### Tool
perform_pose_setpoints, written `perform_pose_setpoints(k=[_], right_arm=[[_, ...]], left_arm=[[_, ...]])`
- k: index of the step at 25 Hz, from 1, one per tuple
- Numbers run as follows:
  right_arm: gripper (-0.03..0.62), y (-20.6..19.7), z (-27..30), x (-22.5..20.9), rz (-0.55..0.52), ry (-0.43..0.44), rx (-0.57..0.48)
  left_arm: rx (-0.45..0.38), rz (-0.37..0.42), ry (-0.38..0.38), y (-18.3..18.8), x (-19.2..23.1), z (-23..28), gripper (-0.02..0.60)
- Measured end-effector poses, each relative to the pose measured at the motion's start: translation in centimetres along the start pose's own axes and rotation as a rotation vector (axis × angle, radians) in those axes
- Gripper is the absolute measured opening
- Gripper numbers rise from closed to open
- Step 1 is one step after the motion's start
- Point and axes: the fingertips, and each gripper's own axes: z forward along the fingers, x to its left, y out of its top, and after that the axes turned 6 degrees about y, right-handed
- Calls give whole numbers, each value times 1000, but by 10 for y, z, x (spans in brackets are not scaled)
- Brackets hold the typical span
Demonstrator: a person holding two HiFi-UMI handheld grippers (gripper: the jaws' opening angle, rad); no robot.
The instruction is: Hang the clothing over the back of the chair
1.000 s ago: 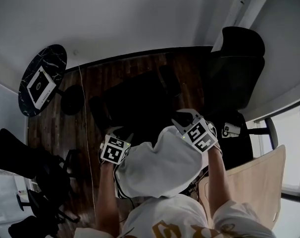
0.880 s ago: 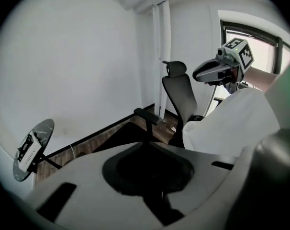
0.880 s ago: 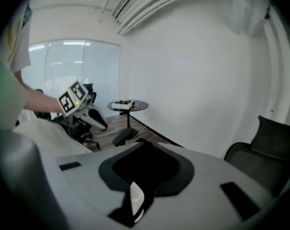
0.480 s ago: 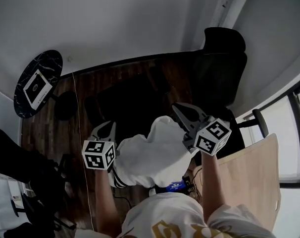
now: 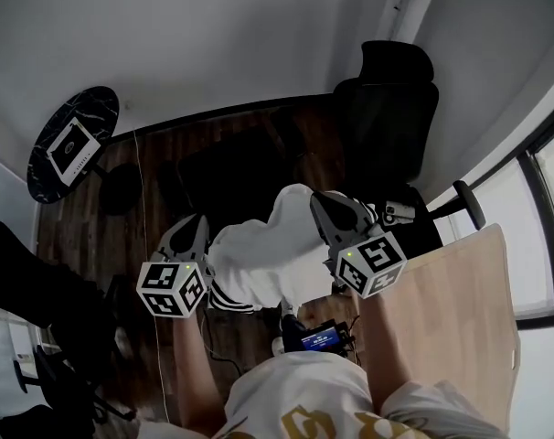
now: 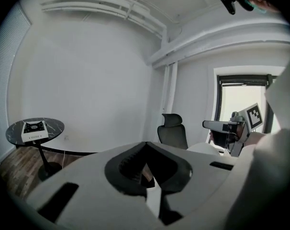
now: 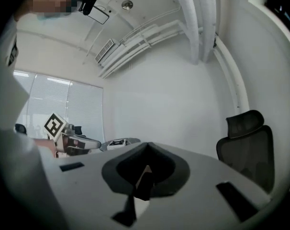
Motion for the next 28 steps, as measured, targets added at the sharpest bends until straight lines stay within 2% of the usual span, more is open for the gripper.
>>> perform_pose_setpoints(k=[5, 9, 10, 13, 14, 17, 20, 23, 28], right_arm=[[12, 5, -30, 24, -41, -66, -26], [12, 7, -52, 43, -32, -81, -57], [12, 7, -58, 47, -20, -87, -69], [11, 1, -72, 57, -26, -113, -68], [12, -3, -75, 60, -41, -121, -54], [11, -11, -85, 66, -67, -141, -28], [11, -15, -93, 69, -85, -162, -15], [11, -18, -99, 75, -106, -170, 0], [11, -24, -104, 81, -112, -168, 21]], left_arm=[[-68, -27, 24, -2, -18, -39, 20], [-106, 7, 12, -4, -40, -60, 20], [-113, -19, -2, -6, -46, -65, 20], [-130, -178, -73, -9, -65, -77, 20], [-127, -186, -78, -12, -70, -79, 20], [-96, -106, -38, -22, -78, -82, 20], [-121, -58, -14, -25, -84, -87, 20], [-166, -12, -29, -23, -93, -95, 20], [-130, 19, -52, -33, -101, -95, 20]])
